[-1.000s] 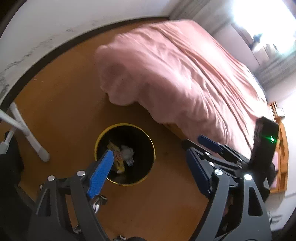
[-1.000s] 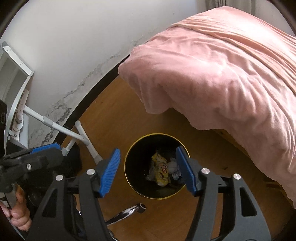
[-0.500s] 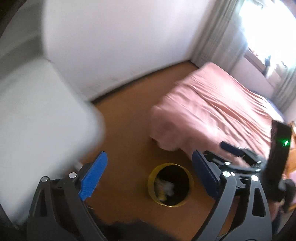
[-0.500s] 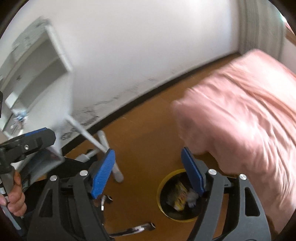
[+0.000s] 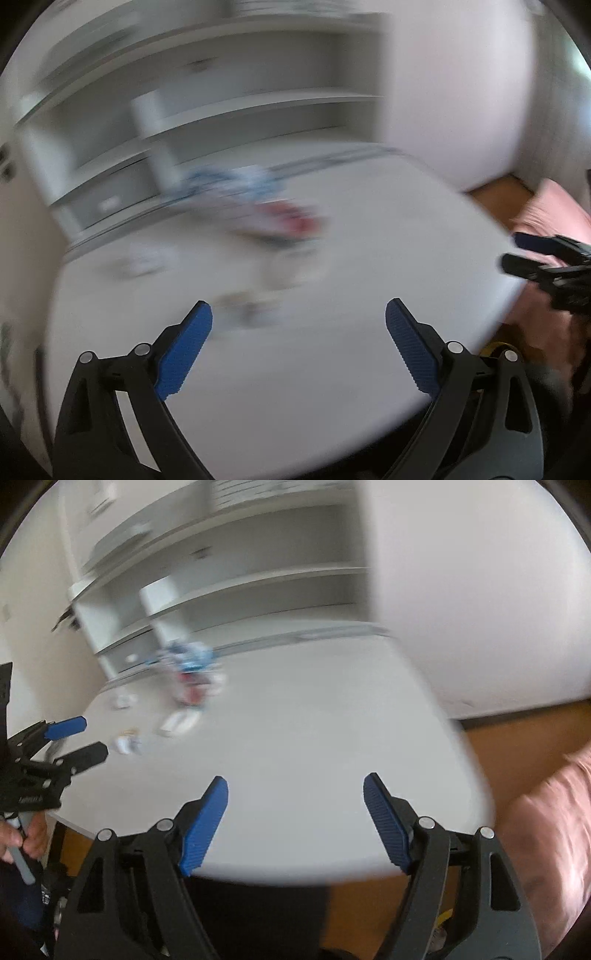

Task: Collect trash
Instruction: 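Grasp the white tissues with the left tool while the right tool grasps the printed paper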

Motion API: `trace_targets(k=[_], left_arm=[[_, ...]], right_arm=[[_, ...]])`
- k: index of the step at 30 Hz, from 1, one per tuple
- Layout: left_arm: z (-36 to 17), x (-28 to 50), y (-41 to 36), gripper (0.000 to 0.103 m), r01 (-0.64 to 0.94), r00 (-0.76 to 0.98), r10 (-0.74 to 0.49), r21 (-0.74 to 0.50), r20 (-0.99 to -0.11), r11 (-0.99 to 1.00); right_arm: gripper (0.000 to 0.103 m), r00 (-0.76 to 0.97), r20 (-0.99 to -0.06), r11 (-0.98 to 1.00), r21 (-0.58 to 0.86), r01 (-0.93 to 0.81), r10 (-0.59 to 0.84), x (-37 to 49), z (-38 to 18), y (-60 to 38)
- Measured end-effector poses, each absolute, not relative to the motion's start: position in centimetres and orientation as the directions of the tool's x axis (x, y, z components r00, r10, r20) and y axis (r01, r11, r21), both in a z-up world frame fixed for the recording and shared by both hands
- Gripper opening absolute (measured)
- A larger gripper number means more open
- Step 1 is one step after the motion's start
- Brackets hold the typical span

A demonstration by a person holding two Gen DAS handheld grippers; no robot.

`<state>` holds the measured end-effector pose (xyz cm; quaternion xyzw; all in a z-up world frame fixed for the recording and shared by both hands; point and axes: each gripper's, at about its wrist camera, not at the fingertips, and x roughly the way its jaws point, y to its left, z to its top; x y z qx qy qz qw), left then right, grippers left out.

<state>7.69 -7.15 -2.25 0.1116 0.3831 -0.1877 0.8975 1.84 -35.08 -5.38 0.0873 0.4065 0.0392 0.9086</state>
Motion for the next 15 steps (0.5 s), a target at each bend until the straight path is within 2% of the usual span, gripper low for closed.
trace_targets(k=[5, 9, 15], left_arm=[[-3.8, 11.7, 4.3, 0.092, 0.239, 0.660, -0.113, 0.065, -0.743, 0.969], [-5.0, 14.2, 8.7, 0.092, 0.179, 0.639, -0.087, 0.037, -0.764, 0.983], [-7.0, 18.4, 7.0, 0.092, 0.229, 0.598, -0.127, 0.017, -0.792, 0.973]], right_arm=[[0.073, 0.624, -0.750, 0.976, 0.186, -0.117, 0.218, 8.8, -5.9, -27.8], [0.073, 0.608, -0.768, 0.975, 0.094, -0.203, 0.200, 13.0, -6.4, -23.3], [0.072, 0.590, -0.799, 0.948, -0.086, -0.305, 0.117, 18.8, -7.8, -19.3]])
